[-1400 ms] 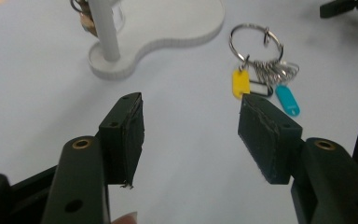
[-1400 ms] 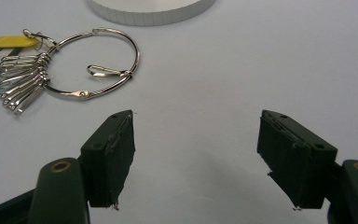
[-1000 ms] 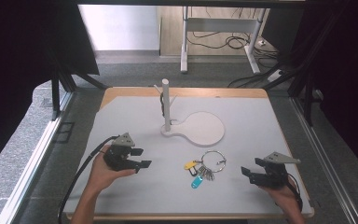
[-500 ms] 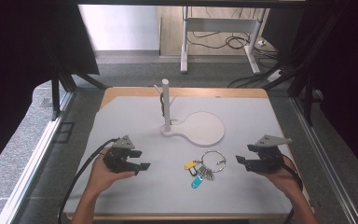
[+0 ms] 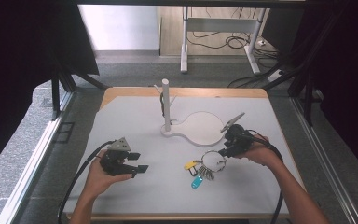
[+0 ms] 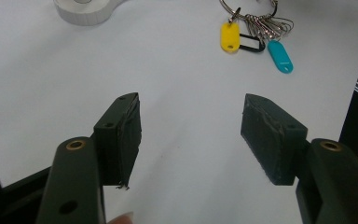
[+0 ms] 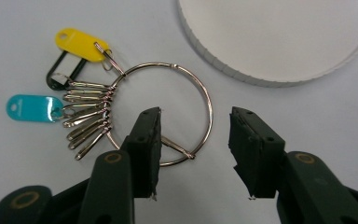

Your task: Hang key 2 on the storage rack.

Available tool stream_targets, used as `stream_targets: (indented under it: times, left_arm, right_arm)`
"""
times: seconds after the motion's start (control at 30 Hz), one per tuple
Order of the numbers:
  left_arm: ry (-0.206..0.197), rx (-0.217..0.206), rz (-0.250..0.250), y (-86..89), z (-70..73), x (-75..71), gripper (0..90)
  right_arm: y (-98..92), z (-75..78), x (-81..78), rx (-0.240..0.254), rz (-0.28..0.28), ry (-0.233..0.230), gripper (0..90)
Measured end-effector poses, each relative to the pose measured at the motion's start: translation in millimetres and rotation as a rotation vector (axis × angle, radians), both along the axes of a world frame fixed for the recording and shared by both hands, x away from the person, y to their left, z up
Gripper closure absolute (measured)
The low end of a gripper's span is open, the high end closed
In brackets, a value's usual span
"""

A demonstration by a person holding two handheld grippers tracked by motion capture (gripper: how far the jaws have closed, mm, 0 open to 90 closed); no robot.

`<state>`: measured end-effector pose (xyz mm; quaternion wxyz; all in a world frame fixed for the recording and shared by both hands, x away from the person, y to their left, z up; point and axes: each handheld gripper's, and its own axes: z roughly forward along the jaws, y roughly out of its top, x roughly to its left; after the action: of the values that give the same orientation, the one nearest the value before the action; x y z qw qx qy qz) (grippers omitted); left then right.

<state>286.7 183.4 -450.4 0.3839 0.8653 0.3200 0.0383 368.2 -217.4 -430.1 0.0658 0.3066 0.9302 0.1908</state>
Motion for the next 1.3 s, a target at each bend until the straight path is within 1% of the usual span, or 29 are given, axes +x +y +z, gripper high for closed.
stream_targets:
  times: [0.17,0.23,0.33,0.47,0.57,0.63,0.73,0.77,0.87,0.9,0.93,1.0,1.1,1.17,1.3]
  left_arm:
    - [0.004,0.000,-0.009,-0.2,-0.2,0.1,38.4]
    - [0.004,-0.001,-0.011,0.1,0.3,-0.3,38.4]
    - [0.005,0.000,-0.013,0.3,0.7,-1.3,38.4]
    - [0.002,-0.004,-0.012,0.8,1.3,-2.7,38.3]
    - [0.002,-0.005,-0.012,0.8,1.5,-3.7,38.3]
    - [0.001,-0.005,-0.012,1.2,1.5,-3.8,38.3]
    - [0.002,-0.004,-0.012,1.7,1.1,-3.7,38.3]
    - [0.003,-0.003,-0.011,1.6,0.9,-3.7,38.3]
    - [0.006,-0.001,-0.014,1.7,0.3,-3.5,38.3]
    - [0.008,-0.005,-0.016,1.8,0.3,-3.5,38.3]
    - [0.011,-0.020,-0.024,2.1,0.4,-3.6,38.3]
    - [0.012,-0.034,-0.025,2.7,1.3,-4.0,38.3]
    - [0.013,-0.032,-0.025,3.3,0.9,-4.0,38.3]
    - [0.016,-0.024,-0.024,2.8,-0.4,-3.8,38.4]
    - [0.018,-0.018,-0.026,1.3,-1.4,-4.3,38.3]
  right_arm:
    - [13.6,-14.4,14.7,-0.075,0.035,0.062,62.3]
    - [16.7,-19.3,19.1,-0.094,0.040,0.085,64.5]
    - [19.9,-26.5,25.6,-0.126,0.044,0.101,66.8]
    - [23.9,-31.3,31.3,-0.155,0.024,0.116,70.2]
    - [25.1,-33.9,33.6,-0.166,0.013,0.129,72.8]
    - [25.4,-36.1,34.7,-0.172,0.011,0.147,73.7]
    - [25.5,-40.1,36.0,-0.190,-0.002,0.153,76.1]
    - [25.5,-41.4,36.6,-0.192,-0.007,0.161,77.2]
    - [25.2,-45.6,37.8,-0.192,0.000,0.160,79.9]
    - [25.5,-46.6,38.0,-0.202,-0.005,0.163,80.3]
    - [26.0,-47.5,37.8,-0.208,-0.013,0.165,80.7]
    - [26.0,-49.1,38.0,-0.208,-0.019,0.166,81.0]
    - [26.6,-49.4,37.9,-0.214,-0.019,0.162,81.0]
    - [27.4,-49.2,38.0,-0.211,-0.046,0.177,81.5]
    - [24.9,-49.2,41.1,-0.196,-0.068,0.200,86.3]
